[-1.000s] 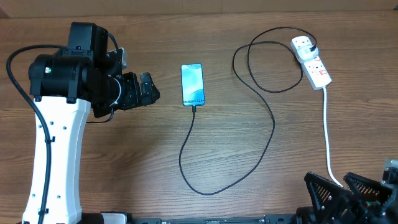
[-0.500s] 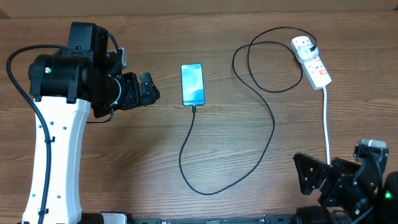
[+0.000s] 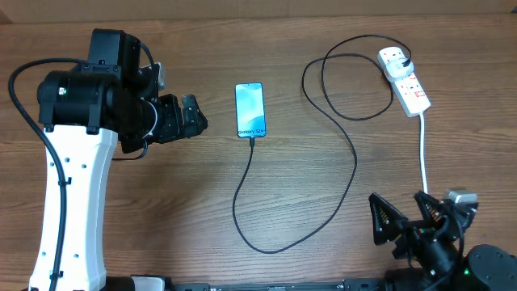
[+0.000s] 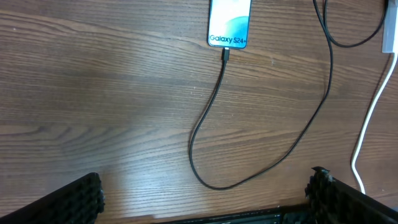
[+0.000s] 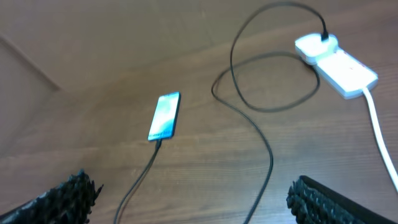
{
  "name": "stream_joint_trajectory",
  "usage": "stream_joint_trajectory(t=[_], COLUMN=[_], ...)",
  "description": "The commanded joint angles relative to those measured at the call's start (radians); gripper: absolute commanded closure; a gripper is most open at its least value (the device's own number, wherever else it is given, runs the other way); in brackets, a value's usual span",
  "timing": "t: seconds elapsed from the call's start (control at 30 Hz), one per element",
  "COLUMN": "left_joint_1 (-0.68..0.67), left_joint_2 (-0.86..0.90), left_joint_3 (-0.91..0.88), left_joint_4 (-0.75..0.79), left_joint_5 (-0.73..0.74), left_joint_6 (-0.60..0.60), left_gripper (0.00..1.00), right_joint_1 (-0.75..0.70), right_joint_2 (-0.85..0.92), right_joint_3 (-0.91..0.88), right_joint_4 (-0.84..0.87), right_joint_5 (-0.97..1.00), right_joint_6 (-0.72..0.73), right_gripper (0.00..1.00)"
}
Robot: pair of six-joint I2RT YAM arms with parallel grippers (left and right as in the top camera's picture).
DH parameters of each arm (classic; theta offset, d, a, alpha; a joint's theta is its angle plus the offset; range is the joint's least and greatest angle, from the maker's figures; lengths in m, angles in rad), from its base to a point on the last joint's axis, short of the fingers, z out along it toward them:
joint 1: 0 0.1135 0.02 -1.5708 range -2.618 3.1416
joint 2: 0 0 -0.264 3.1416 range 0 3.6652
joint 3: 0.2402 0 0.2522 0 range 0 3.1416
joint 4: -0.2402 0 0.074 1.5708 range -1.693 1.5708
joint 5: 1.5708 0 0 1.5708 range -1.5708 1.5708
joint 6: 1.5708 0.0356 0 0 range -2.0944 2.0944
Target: Plug charger to phone and switch on socket
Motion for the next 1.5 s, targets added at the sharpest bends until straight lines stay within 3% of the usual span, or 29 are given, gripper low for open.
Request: stream_joint_trajectory(t=[0.0,0.4,0.87,1.23,1.47], left_joint_1=[-0.002,-0.002,-0.002,-0.002,-0.002], left_joint_2=[-0.001,-0.001,-0.001,-0.001,-0.001], left_joint_3=[0.002,0.002,0.002,0.002,0.002], left_joint_4=[0.002,0.002,0.002,0.002,0.002], left_joint_5=[-0.005,-0.005,-0.005,-0.005,-0.005], left_joint_6=[-0.002,-0.002,-0.002,-0.002,-0.002], left_gripper=[0.0,0.0,0.01,0.0,0.01], right_joint_1=[0.005,0.005,0.005,0.005,0.005], right_joint_2=[-0.062,-0.185,-0.204,-0.204,-0.204], right_joint_3=[-0.099,-0.431,-0.65,-0.76,-0.768], right_joint_4=[0.098,0.526,0.888,1.056,1.042], right_joint_5=[-0.042,-0.071,-0.07,-0.051,-0.013], right_joint_6=[-0.082,-0.111,-0.251,-0.272,-0.272], right_gripper=[0.0,0.0,0.0,0.0,0.0])
